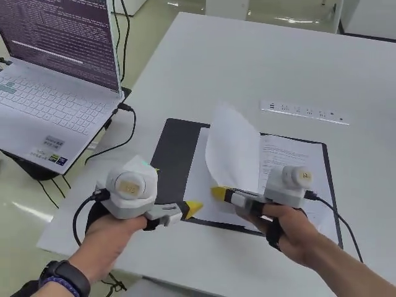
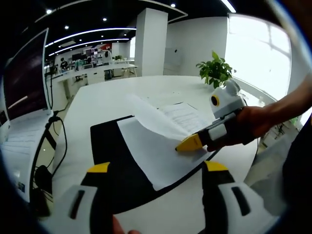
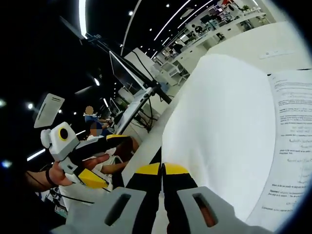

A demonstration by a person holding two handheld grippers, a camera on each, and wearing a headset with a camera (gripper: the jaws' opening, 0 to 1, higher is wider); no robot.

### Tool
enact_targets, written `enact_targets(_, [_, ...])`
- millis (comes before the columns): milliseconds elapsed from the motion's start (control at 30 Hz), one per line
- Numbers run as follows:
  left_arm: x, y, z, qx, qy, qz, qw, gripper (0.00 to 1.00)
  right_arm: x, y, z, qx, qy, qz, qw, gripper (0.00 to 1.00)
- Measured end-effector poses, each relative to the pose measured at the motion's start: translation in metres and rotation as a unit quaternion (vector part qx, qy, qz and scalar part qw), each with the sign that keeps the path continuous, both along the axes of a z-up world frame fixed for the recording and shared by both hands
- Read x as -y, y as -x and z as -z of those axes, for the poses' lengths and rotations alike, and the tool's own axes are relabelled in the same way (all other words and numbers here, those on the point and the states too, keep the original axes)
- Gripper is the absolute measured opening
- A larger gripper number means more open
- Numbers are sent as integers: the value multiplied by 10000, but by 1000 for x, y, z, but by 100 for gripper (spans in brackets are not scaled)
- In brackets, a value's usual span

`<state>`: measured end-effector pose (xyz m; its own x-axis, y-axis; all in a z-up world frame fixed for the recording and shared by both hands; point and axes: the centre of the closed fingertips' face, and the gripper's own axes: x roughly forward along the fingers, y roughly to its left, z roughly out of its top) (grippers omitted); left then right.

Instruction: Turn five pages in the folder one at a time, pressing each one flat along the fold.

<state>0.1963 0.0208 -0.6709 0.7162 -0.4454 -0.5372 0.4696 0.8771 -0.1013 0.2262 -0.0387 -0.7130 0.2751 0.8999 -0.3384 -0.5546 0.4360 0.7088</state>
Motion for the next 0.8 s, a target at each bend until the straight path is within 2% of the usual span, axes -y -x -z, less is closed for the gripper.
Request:
enact_targets(233, [-9,4,5,-82,-51,-129,9999,73,-14,4,20,-207,46,-178,9996,0])
enact_targets(433, [-13,10,5,-79,9,-204,9998,73,-23,3,42,-517,79,-44,9986,0])
enact_targets(667, [-19,17,12,-162,29,-347,9993,73,-33,5,62,-688,209,-95,9974,0])
enact_targets(767, [-19,20,14,-198,32,-383,9991,73,-35,3,71,-828,263,-65,9962,0])
enact_targets(800, [-20,22,15,-208,26,-397,9990,73,-35,3,70,-862,298,-56,9958,0])
